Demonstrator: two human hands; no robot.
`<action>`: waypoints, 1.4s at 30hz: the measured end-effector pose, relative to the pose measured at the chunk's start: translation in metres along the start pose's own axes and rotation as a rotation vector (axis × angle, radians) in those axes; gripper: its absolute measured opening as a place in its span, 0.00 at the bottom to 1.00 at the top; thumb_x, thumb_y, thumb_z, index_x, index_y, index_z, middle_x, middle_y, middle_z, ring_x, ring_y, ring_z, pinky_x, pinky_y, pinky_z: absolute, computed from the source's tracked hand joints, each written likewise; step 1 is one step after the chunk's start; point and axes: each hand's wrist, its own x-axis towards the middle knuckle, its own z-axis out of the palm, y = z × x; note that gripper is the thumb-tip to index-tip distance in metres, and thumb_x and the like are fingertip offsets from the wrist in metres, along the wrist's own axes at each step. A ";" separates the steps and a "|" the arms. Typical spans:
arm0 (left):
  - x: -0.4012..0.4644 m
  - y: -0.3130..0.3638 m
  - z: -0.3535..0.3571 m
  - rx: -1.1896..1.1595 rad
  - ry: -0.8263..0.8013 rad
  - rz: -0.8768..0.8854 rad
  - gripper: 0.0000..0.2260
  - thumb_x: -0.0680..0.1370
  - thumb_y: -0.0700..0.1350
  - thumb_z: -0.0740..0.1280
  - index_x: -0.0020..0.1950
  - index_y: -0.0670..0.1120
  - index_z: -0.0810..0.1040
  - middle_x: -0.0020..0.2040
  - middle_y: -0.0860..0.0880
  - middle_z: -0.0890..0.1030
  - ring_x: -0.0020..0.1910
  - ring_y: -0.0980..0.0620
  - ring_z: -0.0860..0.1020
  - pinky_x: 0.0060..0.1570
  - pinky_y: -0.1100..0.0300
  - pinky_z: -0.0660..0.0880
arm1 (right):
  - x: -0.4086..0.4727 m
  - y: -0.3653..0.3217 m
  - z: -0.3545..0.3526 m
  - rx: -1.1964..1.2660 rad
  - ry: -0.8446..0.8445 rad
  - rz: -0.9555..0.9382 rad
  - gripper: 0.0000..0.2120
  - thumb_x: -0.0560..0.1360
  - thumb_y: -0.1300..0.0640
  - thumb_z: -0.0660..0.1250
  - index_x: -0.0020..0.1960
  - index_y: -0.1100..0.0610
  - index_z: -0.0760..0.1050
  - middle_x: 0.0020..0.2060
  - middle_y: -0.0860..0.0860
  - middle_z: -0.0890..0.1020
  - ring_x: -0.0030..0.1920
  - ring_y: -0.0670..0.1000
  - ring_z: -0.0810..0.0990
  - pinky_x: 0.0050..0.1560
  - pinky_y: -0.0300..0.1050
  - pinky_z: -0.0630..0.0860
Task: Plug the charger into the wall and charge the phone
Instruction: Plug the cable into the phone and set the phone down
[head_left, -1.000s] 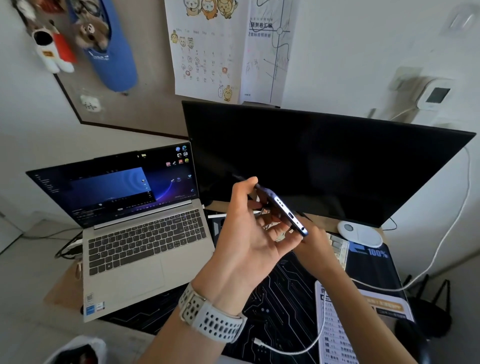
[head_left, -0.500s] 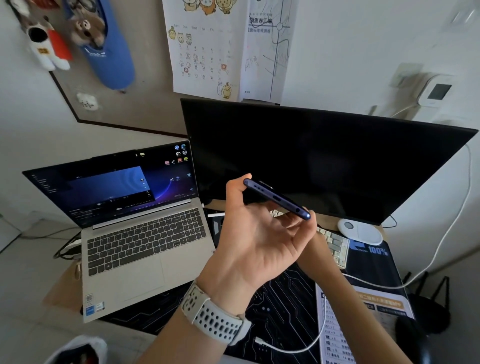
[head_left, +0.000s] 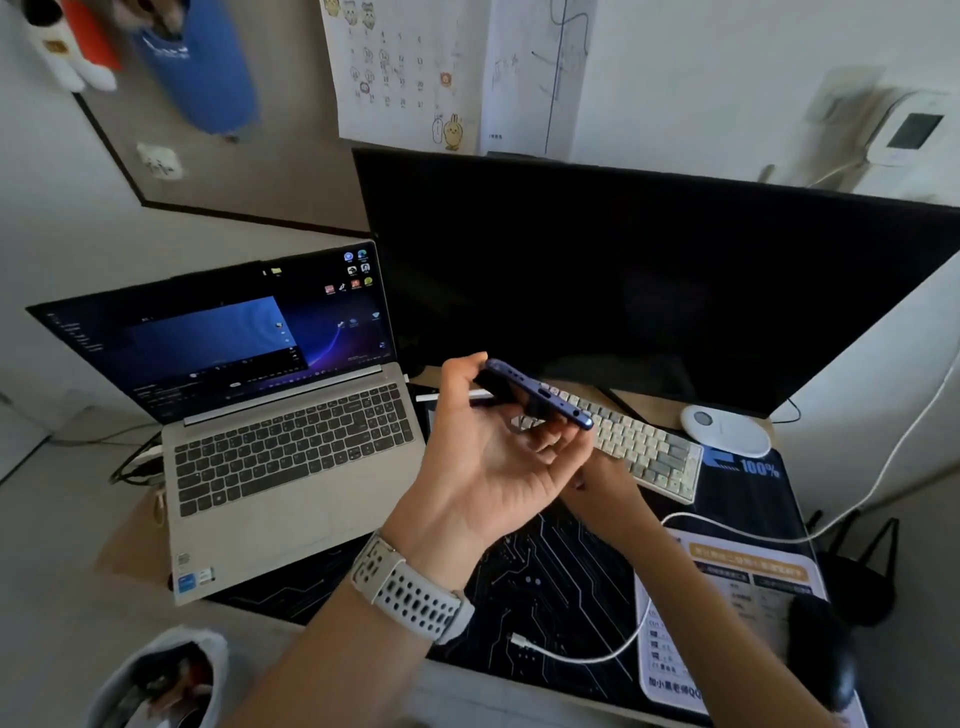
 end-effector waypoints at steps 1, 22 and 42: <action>0.002 0.001 -0.007 0.002 0.034 0.002 0.24 0.69 0.58 0.69 0.46 0.37 0.73 0.46 0.38 0.72 0.42 0.44 0.75 0.36 0.50 0.82 | -0.002 0.003 0.008 0.011 -0.033 0.009 0.06 0.71 0.66 0.67 0.46 0.57 0.78 0.34 0.44 0.75 0.33 0.42 0.73 0.35 0.36 0.68; -0.002 0.010 -0.056 0.047 0.153 -0.007 0.21 0.66 0.55 0.71 0.35 0.35 0.79 0.43 0.39 0.72 0.41 0.44 0.74 0.39 0.48 0.81 | -0.079 0.029 0.137 -0.297 -0.593 0.097 0.12 0.73 0.55 0.70 0.55 0.55 0.76 0.56 0.52 0.78 0.55 0.56 0.80 0.55 0.50 0.78; -0.004 0.004 0.003 0.081 -0.010 -0.002 0.21 0.66 0.54 0.71 0.36 0.34 0.81 0.42 0.37 0.76 0.39 0.43 0.78 0.40 0.48 0.81 | -0.024 -0.033 -0.071 0.699 0.319 0.044 0.04 0.73 0.62 0.72 0.43 0.53 0.79 0.37 0.44 0.82 0.39 0.39 0.79 0.40 0.29 0.74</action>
